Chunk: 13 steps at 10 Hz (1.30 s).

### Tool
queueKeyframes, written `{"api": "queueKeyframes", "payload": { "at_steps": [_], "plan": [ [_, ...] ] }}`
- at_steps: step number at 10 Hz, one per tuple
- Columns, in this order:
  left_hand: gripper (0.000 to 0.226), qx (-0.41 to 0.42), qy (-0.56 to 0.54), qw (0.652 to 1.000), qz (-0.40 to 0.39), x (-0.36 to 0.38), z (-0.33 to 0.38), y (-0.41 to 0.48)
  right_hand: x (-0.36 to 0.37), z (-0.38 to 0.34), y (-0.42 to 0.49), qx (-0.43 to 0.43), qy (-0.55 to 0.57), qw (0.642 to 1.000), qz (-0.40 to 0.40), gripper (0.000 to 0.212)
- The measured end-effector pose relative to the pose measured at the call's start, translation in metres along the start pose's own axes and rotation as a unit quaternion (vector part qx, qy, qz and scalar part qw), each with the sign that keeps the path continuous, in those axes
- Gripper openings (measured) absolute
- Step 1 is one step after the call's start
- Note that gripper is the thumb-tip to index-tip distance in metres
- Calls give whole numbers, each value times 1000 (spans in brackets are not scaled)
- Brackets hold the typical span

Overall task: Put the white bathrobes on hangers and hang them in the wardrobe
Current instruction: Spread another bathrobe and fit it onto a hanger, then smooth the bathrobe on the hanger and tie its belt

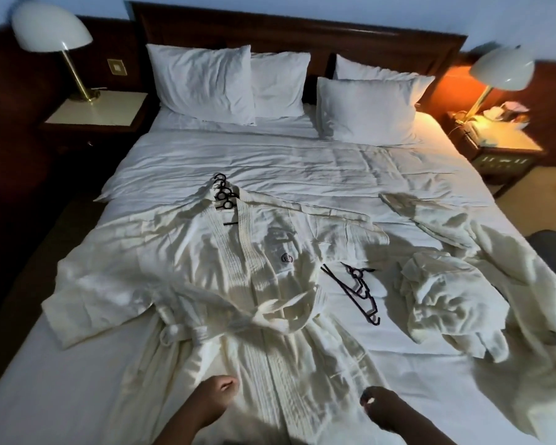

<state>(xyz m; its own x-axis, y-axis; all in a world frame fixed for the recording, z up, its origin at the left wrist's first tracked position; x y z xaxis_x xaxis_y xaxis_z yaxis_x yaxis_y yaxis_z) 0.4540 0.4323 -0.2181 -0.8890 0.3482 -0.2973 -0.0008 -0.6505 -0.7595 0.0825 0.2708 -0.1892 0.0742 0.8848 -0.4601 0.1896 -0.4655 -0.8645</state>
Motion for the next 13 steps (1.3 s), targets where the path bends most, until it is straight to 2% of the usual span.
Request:
{"api": "queueKeyframes", "payload": {
  "at_steps": [2, 3, 4, 5, 6, 8, 9, 10, 11, 12, 13],
  "plan": [
    [24, -12, 2, 998, -59, 25, 13, 6, 39, 54, -48, 67, 87, 994, 26, 29],
    [28, 13, 22, 996, -91, 44, 44, 16, 61, 96, -73, 103, 118, 987, 36, 22],
    [27, 27, 40, 993, -107, 60, 80, 22, 67, 132, -82, 122, 151, 980, 40, 25],
    [23, 54, 73, 989, -118, 88, 151, 29, 70, 182, -90, 118, 185, 975, 31, 23],
    [23, 77, 104, 984, -124, 110, 198, 40, 66, 223, -78, 122, 229, 964, 53, 9],
    [21, 76, 132, 978, -139, 182, 279, 86, 26, 314, -23, 152, 310, 939, -2, 18],
    [20, 65, 172, 973, -140, 225, 317, 126, 8, 366, 37, 144, 424, 891, 68, 25],
    [12, 60, 166, 975, -133, 247, 342, 148, -22, 378, 61, 133, 458, 874, 93, 29],
    [34, 67, 159, 977, -128, 273, 373, 202, -78, 387, 93, 118, 487, 857, 123, 34],
    [58, 76, 132, 982, -108, 287, 388, 250, -91, 397, 126, 94, 482, 862, 127, 44],
    [88, 62, 77, 995, -30, 302, 405, 314, -115, 384, 140, 61, 486, 865, 111, 49]
  ]
}}
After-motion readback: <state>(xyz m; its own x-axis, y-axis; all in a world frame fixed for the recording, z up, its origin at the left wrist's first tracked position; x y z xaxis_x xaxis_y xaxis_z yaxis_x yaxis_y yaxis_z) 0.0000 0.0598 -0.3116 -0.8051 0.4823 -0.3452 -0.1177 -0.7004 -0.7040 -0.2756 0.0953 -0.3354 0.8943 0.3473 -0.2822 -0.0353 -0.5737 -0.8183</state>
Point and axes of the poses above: each hand's wrist, its own y-axis towards the middle knuckle, its own x-axis out of the palm, z = x × y, the point moved 1 cm from there along y, towards the middle knuckle, and after that the axes turned 12 degrees about -z, right-handed, at the moved point
